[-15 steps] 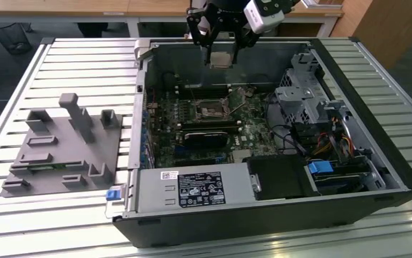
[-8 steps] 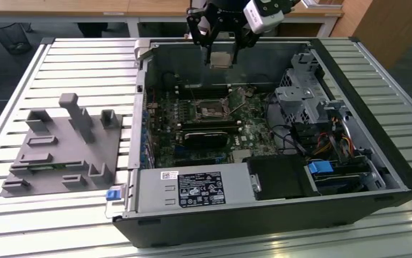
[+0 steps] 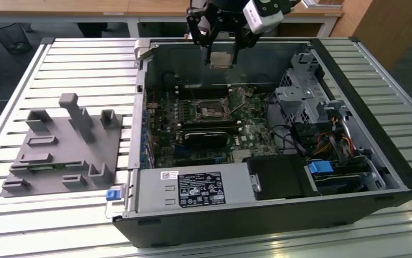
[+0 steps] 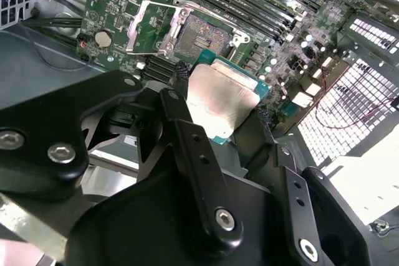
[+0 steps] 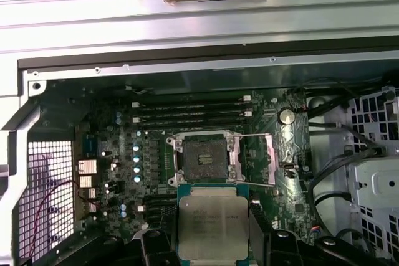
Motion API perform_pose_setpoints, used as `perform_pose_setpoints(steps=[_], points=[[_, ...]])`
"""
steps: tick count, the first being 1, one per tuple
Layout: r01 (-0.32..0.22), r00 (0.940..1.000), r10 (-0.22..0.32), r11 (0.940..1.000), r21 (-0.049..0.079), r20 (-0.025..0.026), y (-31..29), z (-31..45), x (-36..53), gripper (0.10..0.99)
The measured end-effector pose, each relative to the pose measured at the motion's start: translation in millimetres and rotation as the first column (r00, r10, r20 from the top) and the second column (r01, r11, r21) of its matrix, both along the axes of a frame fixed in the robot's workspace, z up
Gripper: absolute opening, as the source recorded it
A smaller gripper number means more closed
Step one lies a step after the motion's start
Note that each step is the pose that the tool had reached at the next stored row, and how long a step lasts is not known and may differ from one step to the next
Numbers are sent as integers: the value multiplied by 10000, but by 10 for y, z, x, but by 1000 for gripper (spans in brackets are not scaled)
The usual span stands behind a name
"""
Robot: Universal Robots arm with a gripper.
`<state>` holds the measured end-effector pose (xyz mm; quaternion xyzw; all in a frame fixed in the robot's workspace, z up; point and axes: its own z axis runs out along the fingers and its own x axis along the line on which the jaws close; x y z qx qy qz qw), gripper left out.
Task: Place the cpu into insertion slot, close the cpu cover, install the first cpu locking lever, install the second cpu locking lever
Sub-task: 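Place the cpu into insertion slot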
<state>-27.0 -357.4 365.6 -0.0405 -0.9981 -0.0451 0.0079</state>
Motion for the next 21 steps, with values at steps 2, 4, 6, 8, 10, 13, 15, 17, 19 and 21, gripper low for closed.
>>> perform_pose_setpoints(steps=[2, 4, 6, 8, 10, 13, 15, 17, 19, 21], points=[[42, 10000, -42, 10000, 0, 0, 0, 0, 0, 541], [87, 10000, -87, 10000, 0, 0, 0, 0, 0, 541], [135, 9999, -135, 9999, 0, 0, 0, 0, 0, 541], [183, 9998, -183, 9998, 1, 0, 0, 0, 0, 541], [231, 9997, -231, 9997, 0, 0, 0, 0, 0, 541], [304, 9995, -304, 9995, 0, 0, 0, 0, 0, 541], [351, 9994, -351, 9994, 0, 0, 0, 0, 0, 541], [396, 9992, -396, 9992, 0, 0, 0, 0, 0, 541], [442, 9990, -442, 9990, 0, 0, 0, 0, 0, 541], [486, 9988, -486, 9988, 0, 0, 0, 0, 0, 541]])
